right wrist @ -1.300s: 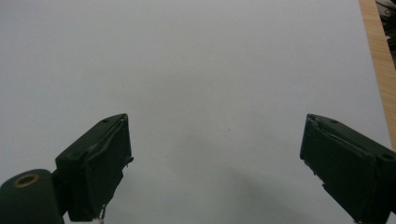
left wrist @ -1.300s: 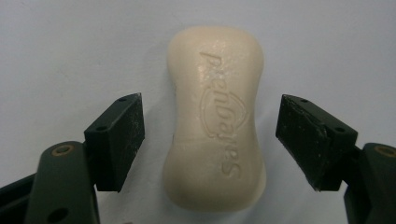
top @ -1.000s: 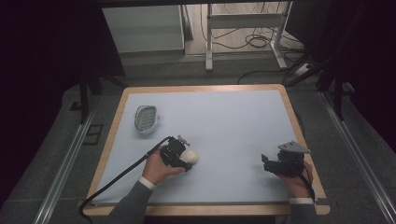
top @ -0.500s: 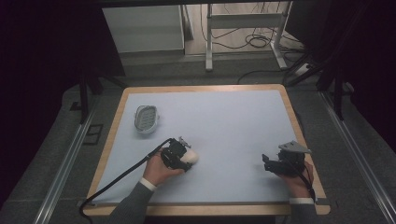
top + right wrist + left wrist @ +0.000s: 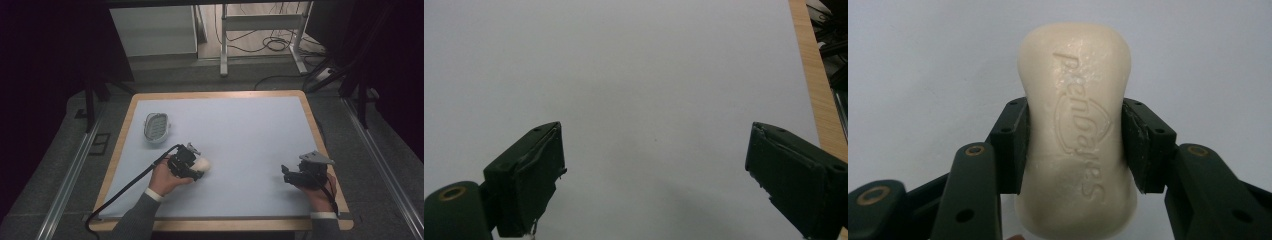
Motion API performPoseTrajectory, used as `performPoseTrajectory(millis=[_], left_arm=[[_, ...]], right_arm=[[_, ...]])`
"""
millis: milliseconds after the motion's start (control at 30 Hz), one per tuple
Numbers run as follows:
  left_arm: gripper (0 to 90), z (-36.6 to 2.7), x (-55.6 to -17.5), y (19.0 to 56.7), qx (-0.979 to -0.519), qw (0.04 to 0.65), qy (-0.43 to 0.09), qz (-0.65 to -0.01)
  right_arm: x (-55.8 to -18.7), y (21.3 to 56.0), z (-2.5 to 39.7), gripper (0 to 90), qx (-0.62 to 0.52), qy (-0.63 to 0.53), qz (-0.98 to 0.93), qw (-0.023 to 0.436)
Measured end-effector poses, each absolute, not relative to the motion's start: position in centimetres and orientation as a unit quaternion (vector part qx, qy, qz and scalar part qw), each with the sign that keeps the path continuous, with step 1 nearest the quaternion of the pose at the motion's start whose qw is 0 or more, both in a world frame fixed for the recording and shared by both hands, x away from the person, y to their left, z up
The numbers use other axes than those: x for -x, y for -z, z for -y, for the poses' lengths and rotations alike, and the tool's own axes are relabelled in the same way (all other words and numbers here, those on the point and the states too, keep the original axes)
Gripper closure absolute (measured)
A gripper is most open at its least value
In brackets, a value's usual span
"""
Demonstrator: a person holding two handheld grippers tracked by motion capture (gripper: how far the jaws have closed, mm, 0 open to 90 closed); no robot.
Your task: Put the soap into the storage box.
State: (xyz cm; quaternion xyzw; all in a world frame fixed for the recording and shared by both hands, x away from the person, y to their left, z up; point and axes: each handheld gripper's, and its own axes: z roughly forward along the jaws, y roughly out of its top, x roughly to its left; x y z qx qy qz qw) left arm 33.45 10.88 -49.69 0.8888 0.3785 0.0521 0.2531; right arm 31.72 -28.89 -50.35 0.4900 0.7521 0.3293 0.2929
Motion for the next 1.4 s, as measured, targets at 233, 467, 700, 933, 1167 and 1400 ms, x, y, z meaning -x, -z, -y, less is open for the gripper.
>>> performPoseTrajectory(millis=[233, 467, 700, 933, 1167, 1400], left_arm=[[49.4, -11.8, -33.6, 48.6, -0.88, 0.274, -0.064, -0.382], [49.4, -12.3, -33.9, 48.2, -0.876, 0.28, -0.07, -0.387], [49.4, -12.6, -34.1, 48.0, -0.875, 0.282, -0.068, -0.387], [49.4, -13.8, -34.7, 47.1, -0.866, 0.296, -0.075, -0.396], [49.4, -14.3, -34.8, 46.6, -0.862, 0.302, -0.078, -0.399], [49.4, -14.6, -35.1, 46.5, -0.859, 0.305, -0.078, -0.403]], right_arm=[[-31.7, 50.4, 29.0, 8.7, -0.492, -0.329, -0.751, 0.292], [-31.8, 50.5, 28.9, 8.7, -0.492, -0.326, -0.753, 0.29], [-31.8, 50.5, 29.0, 8.7, -0.493, -0.325, -0.753, 0.29], [-31.8, 50.5, 29.1, 8.7, -0.495, -0.325, -0.751, 0.291], [-31.8, 50.5, 29.1, 8.7, -0.495, -0.324, -0.752, 0.291], [-31.9, 50.6, 29.1, 8.7, -0.496, -0.322, -0.752, 0.291]])
